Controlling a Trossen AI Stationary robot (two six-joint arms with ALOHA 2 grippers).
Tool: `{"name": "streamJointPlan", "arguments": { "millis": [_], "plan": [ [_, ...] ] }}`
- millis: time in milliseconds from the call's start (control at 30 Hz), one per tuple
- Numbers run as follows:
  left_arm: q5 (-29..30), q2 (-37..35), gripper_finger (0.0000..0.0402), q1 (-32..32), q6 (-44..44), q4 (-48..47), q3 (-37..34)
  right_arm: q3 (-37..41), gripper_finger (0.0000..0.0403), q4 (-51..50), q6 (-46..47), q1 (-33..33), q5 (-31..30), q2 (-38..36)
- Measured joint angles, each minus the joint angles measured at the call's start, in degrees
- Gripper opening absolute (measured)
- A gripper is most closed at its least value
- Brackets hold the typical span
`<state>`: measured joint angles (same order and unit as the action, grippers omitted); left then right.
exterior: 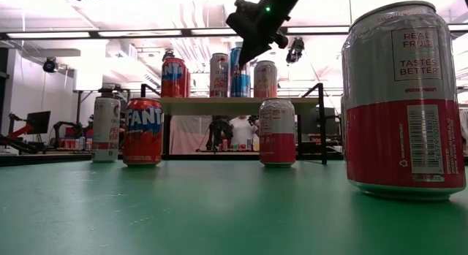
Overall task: Place canned beverage on shelf
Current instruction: Put the right blue soda can on the shelf aligned with other blue soda cans
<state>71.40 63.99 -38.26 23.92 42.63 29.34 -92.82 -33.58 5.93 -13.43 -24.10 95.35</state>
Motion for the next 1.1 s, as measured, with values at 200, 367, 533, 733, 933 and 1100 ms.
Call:
{"name": "streamJointPlan", "arguments": {
  "millis": [200, 367, 533, 733, 933, 1100],
  "plan": [
    [0.0, 0.0, 0.0223, 0.0, 0.0, -0.1, 0.0, 0.0, 0.0009, 1.0, -1.2, -0.1, 0.0, 0.1],
    [0.0, 0.0, 0.0223, 0.0, 0.0, -0.2, 0.0, 0.0, 0.0009, 1.7, -2.1, -0.2, 0.0, 0.2],
    [0.0, 0.0, 0.0223, 0.0, 0.0, -0.3, 0.0, 0.0, 0.0009, 2.6, -2.6, -0.3, 0.0, 0.2],
    [0.0, 0.0, 0.0223, 0.0, 0.0, -0.3, 0.0, 0.0, 0.0009, 3.0, -3.1, -0.4, 0.0, 0.2],
    [0.0, 0.0, 0.0223, 0.0, 0.0, -0.3, 0.0, 0.1, 0.0009, 4.6, -5.5, -0.8, 0.0, 0.2],
    [0.0, 0.0, 0.0223, 0.0, 0.0, 0.1, 0.0, 0.2, 0.0009, 7.4, -8.3, -0.6, 0.0, 0.2]
  ]
}}
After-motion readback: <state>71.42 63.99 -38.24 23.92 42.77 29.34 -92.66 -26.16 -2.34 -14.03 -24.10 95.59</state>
